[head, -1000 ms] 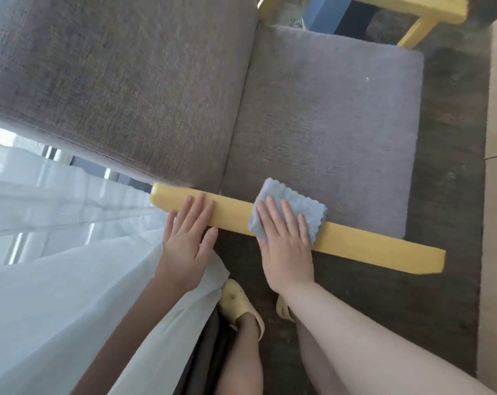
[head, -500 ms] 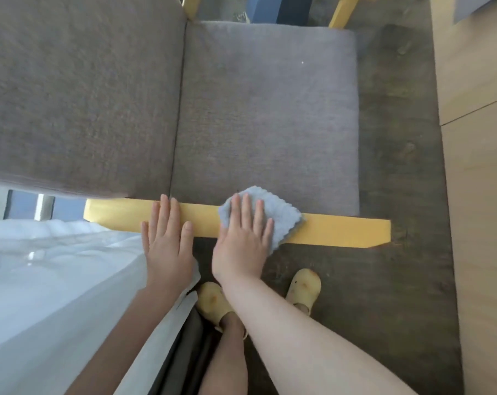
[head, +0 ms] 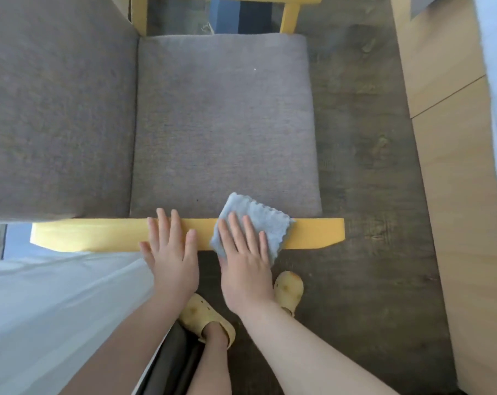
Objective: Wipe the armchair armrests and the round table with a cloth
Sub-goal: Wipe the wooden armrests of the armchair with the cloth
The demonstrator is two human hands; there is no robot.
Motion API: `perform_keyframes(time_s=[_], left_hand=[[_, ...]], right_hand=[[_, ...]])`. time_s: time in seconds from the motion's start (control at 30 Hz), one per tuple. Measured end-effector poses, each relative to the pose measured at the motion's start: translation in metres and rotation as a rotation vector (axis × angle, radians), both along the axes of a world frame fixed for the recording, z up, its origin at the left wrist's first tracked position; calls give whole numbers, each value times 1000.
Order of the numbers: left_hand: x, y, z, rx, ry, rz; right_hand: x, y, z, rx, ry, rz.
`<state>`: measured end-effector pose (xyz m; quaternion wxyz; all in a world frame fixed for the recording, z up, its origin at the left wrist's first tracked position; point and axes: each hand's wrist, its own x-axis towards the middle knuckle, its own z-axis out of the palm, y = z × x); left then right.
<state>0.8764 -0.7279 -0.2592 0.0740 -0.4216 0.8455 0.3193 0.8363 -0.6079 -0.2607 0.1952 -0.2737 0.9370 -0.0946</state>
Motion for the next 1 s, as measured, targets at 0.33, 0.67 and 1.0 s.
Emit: perform_keyframes(time_s=[0.33, 0.67, 1.0], left_hand=[[-30, 44, -8, -76, -198, -284], [-45, 59, -10, -95, -277, -217], [-51, 58, -3, -60, -319, -185]], right_hand=[[-39, 38, -3, 49, 18, -242], [-64, 118, -7, 137, 124, -202], [-65, 159, -10, 24, 58, -45]])
